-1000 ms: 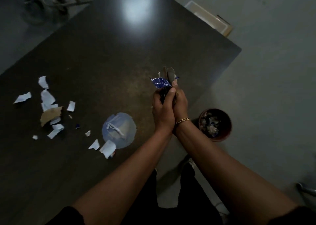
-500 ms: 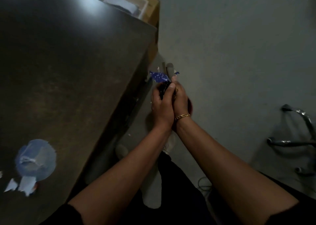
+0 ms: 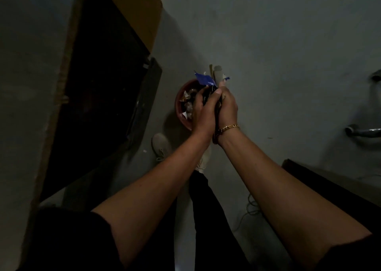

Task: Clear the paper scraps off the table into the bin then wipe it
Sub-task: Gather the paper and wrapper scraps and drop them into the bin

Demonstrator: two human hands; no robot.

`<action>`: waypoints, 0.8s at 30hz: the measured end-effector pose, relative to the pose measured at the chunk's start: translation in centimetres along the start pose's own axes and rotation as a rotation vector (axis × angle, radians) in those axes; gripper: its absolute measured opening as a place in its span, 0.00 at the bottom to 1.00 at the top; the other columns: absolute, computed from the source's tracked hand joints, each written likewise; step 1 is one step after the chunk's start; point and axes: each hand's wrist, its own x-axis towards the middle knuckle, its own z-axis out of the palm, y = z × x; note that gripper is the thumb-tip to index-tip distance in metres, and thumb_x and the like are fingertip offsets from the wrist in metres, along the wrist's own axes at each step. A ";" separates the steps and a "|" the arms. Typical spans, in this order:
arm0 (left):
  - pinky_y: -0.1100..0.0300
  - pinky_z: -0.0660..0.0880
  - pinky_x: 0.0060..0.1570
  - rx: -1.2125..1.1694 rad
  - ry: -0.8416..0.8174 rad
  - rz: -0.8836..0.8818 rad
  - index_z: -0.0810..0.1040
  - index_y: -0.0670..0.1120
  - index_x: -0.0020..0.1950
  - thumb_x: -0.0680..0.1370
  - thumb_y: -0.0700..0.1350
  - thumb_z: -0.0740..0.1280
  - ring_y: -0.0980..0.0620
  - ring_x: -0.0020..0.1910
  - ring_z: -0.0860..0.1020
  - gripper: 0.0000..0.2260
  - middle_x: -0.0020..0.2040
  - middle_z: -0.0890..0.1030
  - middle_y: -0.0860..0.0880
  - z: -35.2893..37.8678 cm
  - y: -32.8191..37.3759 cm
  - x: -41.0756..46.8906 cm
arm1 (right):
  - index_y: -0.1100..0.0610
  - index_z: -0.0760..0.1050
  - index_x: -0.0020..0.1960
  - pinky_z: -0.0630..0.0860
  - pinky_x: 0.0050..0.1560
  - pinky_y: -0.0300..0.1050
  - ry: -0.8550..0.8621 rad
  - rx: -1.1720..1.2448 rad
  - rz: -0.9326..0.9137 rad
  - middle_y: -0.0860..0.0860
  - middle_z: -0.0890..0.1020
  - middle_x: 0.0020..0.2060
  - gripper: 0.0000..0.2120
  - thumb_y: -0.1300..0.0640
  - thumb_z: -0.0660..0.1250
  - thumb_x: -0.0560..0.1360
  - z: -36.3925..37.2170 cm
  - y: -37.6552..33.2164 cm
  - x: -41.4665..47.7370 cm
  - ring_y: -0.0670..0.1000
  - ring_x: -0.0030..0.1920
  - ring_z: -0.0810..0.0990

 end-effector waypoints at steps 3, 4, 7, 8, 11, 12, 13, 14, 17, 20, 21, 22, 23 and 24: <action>0.49 0.75 0.67 0.040 -0.017 -0.035 0.78 0.43 0.68 0.81 0.47 0.66 0.47 0.64 0.81 0.17 0.63 0.83 0.44 0.2 -3.9 5.9 | 0.51 0.87 0.41 0.79 0.57 0.51 0.010 0.011 0.002 0.50 0.88 0.42 0.16 0.50 0.64 0.81 0.0 3.4 5.7 0.48 0.46 0.86; 0.48 0.75 0.68 0.045 -0.012 -0.043 0.78 0.42 0.68 0.79 0.48 0.66 0.47 0.64 0.81 0.19 0.63 0.83 0.44 0.3 -5.1 7.7 | 0.52 0.86 0.42 0.79 0.55 0.49 0.015 0.017 0.012 0.49 0.88 0.41 0.16 0.52 0.63 0.83 0.0 4.6 7.7 0.48 0.45 0.86; 0.50 0.77 0.64 0.063 -0.027 -0.088 0.77 0.40 0.68 0.74 0.51 0.65 0.46 0.61 0.82 0.25 0.61 0.84 0.42 -0.1 -9.1 13.1 | 0.58 0.84 0.52 0.79 0.55 0.51 0.010 -0.033 0.053 0.55 0.87 0.45 0.16 0.52 0.60 0.84 -0.3 8.3 13.3 0.53 0.48 0.86; 0.52 0.78 0.61 0.043 -0.046 -0.113 0.76 0.39 0.70 0.74 0.51 0.65 0.46 0.60 0.82 0.27 0.61 0.83 0.42 -0.4 -10.5 14.9 | 0.62 0.83 0.55 0.78 0.55 0.52 0.019 -0.051 0.059 0.58 0.86 0.47 0.18 0.52 0.58 0.84 -0.5 9.6 15.0 0.56 0.49 0.85; 0.46 0.78 0.63 0.067 -0.070 -0.243 0.73 0.43 0.74 0.71 0.60 0.69 0.44 0.61 0.83 0.35 0.63 0.83 0.42 -1.6 -14.3 19.5 | 0.67 0.79 0.61 0.79 0.62 0.58 0.016 -0.034 0.109 0.64 0.84 0.53 0.23 0.49 0.57 0.83 -0.8 13.0 19.8 0.62 0.55 0.84; 0.43 0.78 0.65 0.072 -0.079 -0.288 0.73 0.46 0.74 0.71 0.63 0.69 0.43 0.63 0.82 0.36 0.65 0.82 0.42 -2.1 -16.0 21.2 | 0.65 0.79 0.62 0.77 0.65 0.61 0.023 -0.025 0.140 0.64 0.84 0.56 0.26 0.45 0.58 0.80 -0.8 14.0 21.2 0.63 0.58 0.83; 0.41 0.77 0.65 0.105 -0.076 -0.325 0.73 0.49 0.74 0.70 0.67 0.69 0.42 0.64 0.81 0.37 0.66 0.81 0.42 -2.5 -17.5 22.7 | 0.64 0.79 0.64 0.76 0.67 0.64 0.027 -0.017 0.165 0.64 0.83 0.58 0.29 0.41 0.60 0.76 -1.0 15.2 22.7 0.63 0.60 0.82; 0.40 0.75 0.66 0.165 -0.054 -0.360 0.74 0.54 0.73 0.66 0.72 0.70 0.41 0.67 0.78 0.40 0.69 0.79 0.43 -2.8 -18.3 23.5 | 0.63 0.78 0.65 0.75 0.67 0.65 0.014 -0.014 0.196 0.64 0.83 0.59 0.33 0.38 0.62 0.73 -1.5 16.8 24.4 0.63 0.61 0.82; 0.43 0.72 0.68 0.343 -0.044 -0.336 0.74 0.59 0.71 0.58 0.77 0.72 0.41 0.71 0.72 0.44 0.73 0.72 0.44 -3.0 -17.8 23.5 | 0.56 0.75 0.71 0.76 0.67 0.63 -0.041 0.035 0.286 0.60 0.83 0.62 0.45 0.28 0.70 0.63 -2.3 18.7 26.6 0.60 0.63 0.82; 0.40 0.69 0.71 0.540 -0.069 -0.195 0.67 0.55 0.76 0.65 0.71 0.70 0.42 0.74 0.69 0.42 0.75 0.71 0.46 -2.2 -16.8 22.4 | 0.56 0.74 0.71 0.78 0.66 0.58 -0.078 0.151 0.325 0.58 0.81 0.66 0.36 0.31 0.65 0.74 -1.3 15.7 23.7 0.57 0.65 0.81; 0.40 0.68 0.73 0.603 -0.063 -0.163 0.63 0.53 0.79 0.69 0.68 0.70 0.41 0.76 0.67 0.42 0.78 0.67 0.46 -2.0 -17.1 22.3 | 0.57 0.77 0.66 0.80 0.63 0.54 -0.082 0.179 0.316 0.57 0.83 0.62 0.31 0.33 0.61 0.79 -1.0 14.8 22.9 0.55 0.61 0.83; 0.40 0.66 0.74 0.661 -0.053 -0.131 0.60 0.51 0.81 0.73 0.64 0.70 0.41 0.78 0.65 0.41 0.80 0.63 0.45 -1.8 -17.2 22.2 | 0.56 0.80 0.59 0.83 0.57 0.49 -0.075 0.178 0.305 0.54 0.86 0.54 0.27 0.35 0.56 0.82 -1.1 14.6 22.7 0.52 0.55 0.86; 0.41 0.65 0.75 0.707 -0.036 -0.093 0.57 0.49 0.83 0.77 0.60 0.70 0.40 0.79 0.63 0.40 0.81 0.60 0.44 -1.7 -17.4 22.0 | 0.55 0.80 0.55 0.84 0.49 0.44 -0.081 0.179 0.297 0.52 0.87 0.48 0.26 0.37 0.53 0.84 -1.3 14.7 22.8 0.49 0.48 0.87; 0.44 0.64 0.76 0.753 -0.022 -0.061 0.56 0.47 0.83 0.79 0.57 0.70 0.40 0.79 0.62 0.38 0.82 0.59 0.43 -1.6 -17.6 22.1 | 0.55 0.79 0.55 0.83 0.44 0.41 -0.071 0.168 0.287 0.51 0.88 0.48 0.26 0.37 0.51 0.84 -1.6 14.7 22.7 0.47 0.46 0.86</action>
